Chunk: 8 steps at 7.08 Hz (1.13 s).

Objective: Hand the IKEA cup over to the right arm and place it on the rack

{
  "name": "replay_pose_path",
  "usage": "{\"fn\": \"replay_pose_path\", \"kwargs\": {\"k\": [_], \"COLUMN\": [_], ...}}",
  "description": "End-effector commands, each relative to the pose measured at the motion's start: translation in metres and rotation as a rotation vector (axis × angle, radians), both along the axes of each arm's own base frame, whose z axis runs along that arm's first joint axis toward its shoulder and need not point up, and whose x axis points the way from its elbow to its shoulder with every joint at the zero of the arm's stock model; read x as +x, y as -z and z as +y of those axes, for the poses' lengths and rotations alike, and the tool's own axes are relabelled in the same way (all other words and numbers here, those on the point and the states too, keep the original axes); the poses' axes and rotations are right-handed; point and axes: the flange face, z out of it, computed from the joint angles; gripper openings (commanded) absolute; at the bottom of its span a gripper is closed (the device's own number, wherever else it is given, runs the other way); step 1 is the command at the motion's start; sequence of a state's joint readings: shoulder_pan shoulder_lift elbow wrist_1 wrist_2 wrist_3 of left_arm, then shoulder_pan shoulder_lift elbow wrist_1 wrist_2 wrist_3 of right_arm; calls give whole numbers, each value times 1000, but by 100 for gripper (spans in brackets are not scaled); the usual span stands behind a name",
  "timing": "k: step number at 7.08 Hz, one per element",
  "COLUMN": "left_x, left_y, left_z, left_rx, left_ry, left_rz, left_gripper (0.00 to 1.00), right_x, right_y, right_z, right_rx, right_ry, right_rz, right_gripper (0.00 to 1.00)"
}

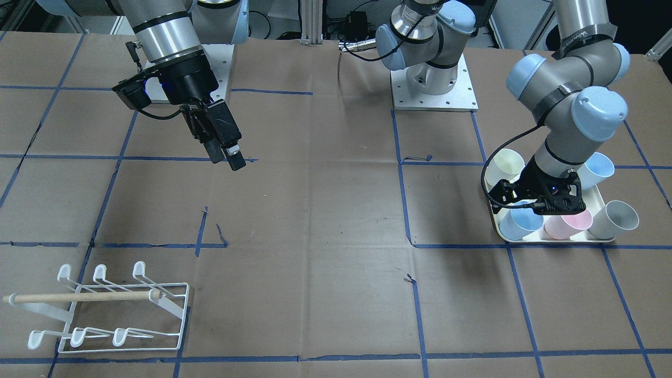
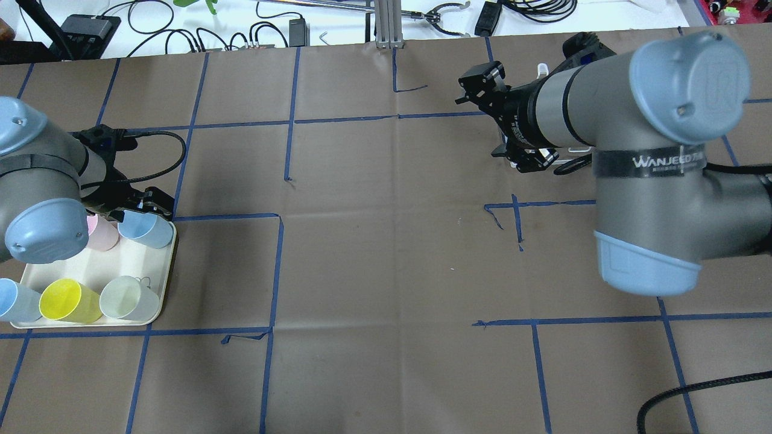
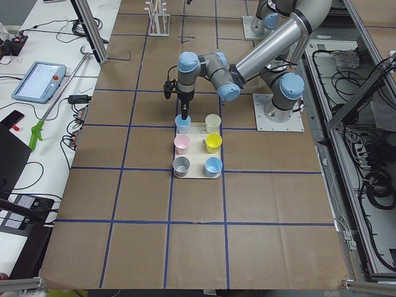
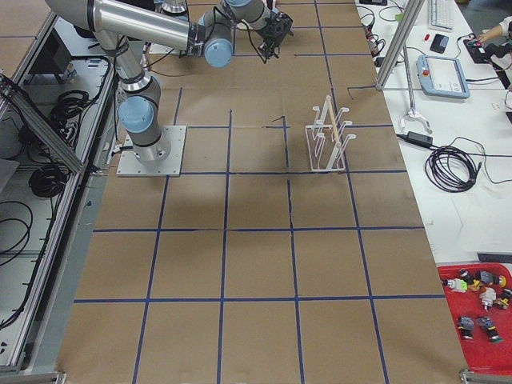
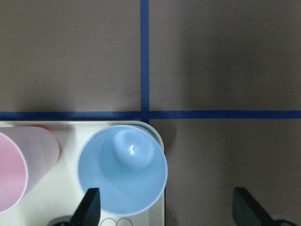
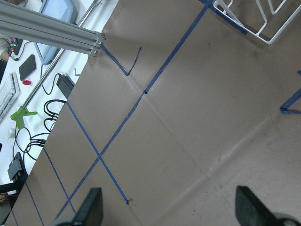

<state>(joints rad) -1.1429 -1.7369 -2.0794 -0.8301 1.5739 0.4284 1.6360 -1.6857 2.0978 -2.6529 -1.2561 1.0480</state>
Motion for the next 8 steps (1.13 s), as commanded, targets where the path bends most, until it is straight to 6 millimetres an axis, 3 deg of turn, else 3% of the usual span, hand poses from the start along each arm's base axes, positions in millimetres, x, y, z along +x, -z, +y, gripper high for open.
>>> {"fn": "replay_pose_path", "kwargs": {"k": [1, 2, 3, 4, 6, 7, 8], "left_x": [3, 3, 4, 4, 6, 6, 6], "left_y": [18, 18, 19, 17, 12, 10, 2], "left_z": [3, 3, 3, 2, 0, -1, -1], "left_rx": [26, 28, 31, 28, 18, 14, 0], "left_ry": [-4, -4, 1, 1, -3, -1, -2], "left_rz": [5, 4, 3, 2, -2, -4, -6], "left_gripper": [99, 99, 87, 53, 8, 0, 0], "right_x": [4, 6, 7, 7, 8, 8, 8], "right_y": [30, 35, 44, 50, 59, 58, 58], "right_z": [22, 27, 25, 19, 12, 12, 12], "right_rx": [-45, -73, -72, -93, -114, -117, -117], "right_ry": [58, 61, 57, 55, 53, 53, 53], "right_rz": [-127, -167, -172, -174, -178, -178, -178], "right_gripper": [100, 100, 100, 100, 100, 100, 100]}}
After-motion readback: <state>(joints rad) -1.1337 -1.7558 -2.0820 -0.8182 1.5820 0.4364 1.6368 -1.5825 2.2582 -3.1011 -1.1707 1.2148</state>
